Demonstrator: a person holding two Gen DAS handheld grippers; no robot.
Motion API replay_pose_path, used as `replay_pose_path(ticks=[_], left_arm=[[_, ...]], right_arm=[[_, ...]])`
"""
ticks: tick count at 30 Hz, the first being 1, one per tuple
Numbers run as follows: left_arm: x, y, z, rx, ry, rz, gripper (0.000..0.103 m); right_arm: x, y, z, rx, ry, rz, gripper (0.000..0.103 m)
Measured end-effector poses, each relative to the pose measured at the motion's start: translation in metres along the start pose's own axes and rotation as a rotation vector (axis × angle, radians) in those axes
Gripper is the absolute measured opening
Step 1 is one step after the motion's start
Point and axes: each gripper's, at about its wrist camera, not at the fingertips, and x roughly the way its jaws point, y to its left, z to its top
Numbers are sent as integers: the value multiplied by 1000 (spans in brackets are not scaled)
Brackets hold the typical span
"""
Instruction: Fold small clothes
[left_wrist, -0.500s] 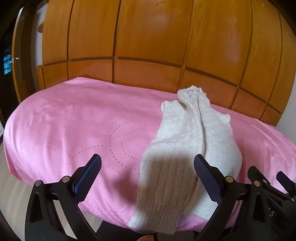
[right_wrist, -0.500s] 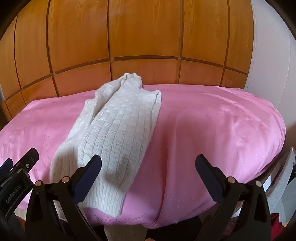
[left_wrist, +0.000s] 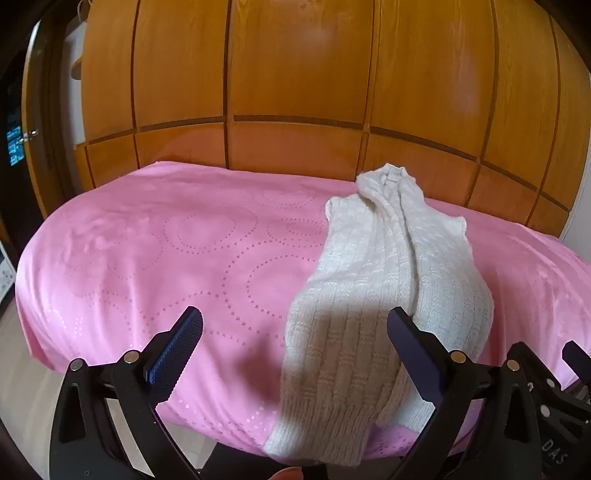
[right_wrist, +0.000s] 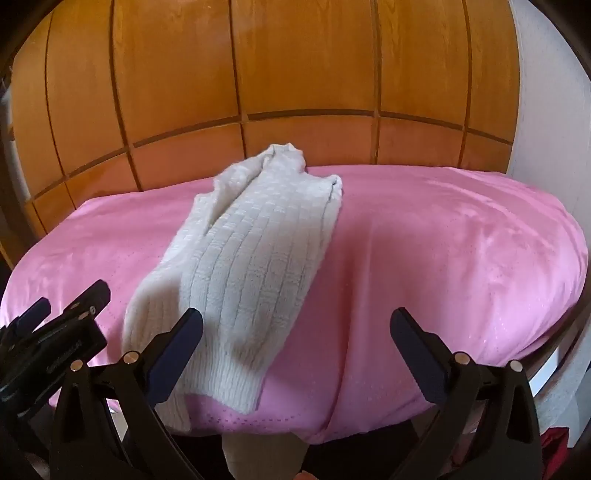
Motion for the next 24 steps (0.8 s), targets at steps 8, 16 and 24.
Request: replay_pose_path(ticks=[8,16,24], left_arm=[[3,-2,5,6,2,-2,99],[5,-7,9,15,9,7,99],[12,-4,5,5,32,18,99]], right_arm=[[1,-3,-10,46,39,30,101],[2,-6,-6,53,20,39,101],[4,-9,-3,54,22,42,101]])
